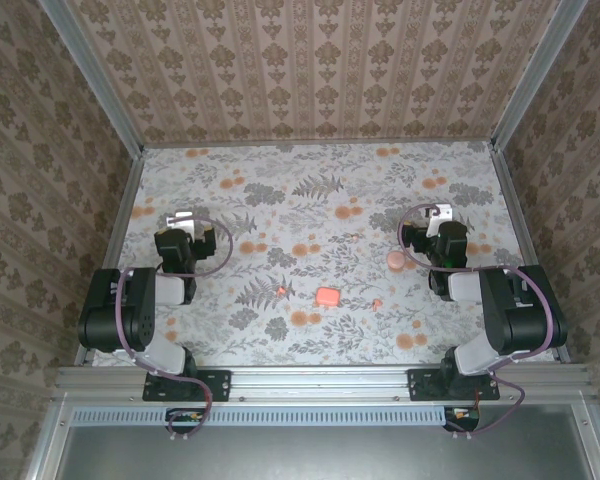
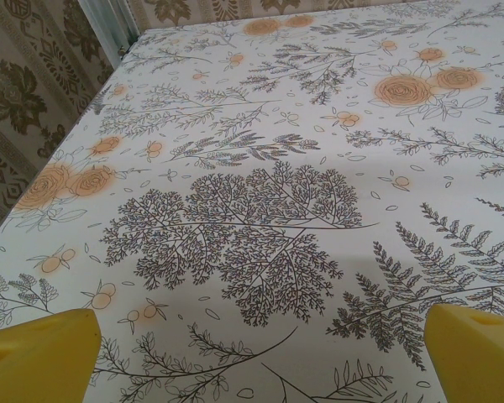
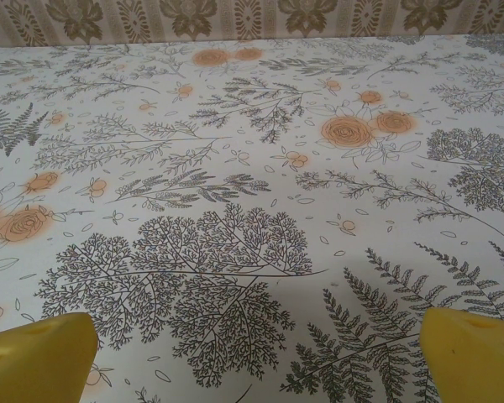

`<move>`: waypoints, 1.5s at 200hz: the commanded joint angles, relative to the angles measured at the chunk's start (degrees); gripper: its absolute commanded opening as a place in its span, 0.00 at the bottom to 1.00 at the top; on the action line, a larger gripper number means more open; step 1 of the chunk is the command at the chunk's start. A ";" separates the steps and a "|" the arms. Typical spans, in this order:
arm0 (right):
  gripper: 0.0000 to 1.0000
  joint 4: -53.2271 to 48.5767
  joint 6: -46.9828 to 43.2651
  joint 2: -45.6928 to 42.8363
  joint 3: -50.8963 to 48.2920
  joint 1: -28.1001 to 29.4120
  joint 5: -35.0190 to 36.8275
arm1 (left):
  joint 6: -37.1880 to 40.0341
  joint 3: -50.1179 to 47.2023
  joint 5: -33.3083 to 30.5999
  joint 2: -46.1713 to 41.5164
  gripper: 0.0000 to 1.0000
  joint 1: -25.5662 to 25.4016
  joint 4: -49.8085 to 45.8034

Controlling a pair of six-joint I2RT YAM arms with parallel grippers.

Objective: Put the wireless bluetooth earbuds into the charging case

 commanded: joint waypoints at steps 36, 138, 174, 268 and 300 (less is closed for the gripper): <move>1.00 1.45 0.48 0.27 0.51 -0.03 -0.75 | -0.07 1.33 0.67 -0.75 1.00 0.15 0.54; 1.00 1.41 0.48 0.29 0.50 -0.03 -0.82 | -0.07 1.32 0.67 -0.75 1.00 0.20 0.54; 1.00 1.53 0.50 0.10 0.42 -0.05 -0.82 | -0.11 1.41 0.70 -0.77 1.00 0.16 0.45; 1.00 -67.02 7.52 -12.01 27.18 -0.03 -1.85 | 5.11 5.80 -1.68 -9.03 1.00 -5.02 -13.62; 1.00 -82.55 7.87 -11.36 31.36 0.75 -5.75 | 1.71 14.86 -2.84 -14.23 0.96 -11.34 -34.55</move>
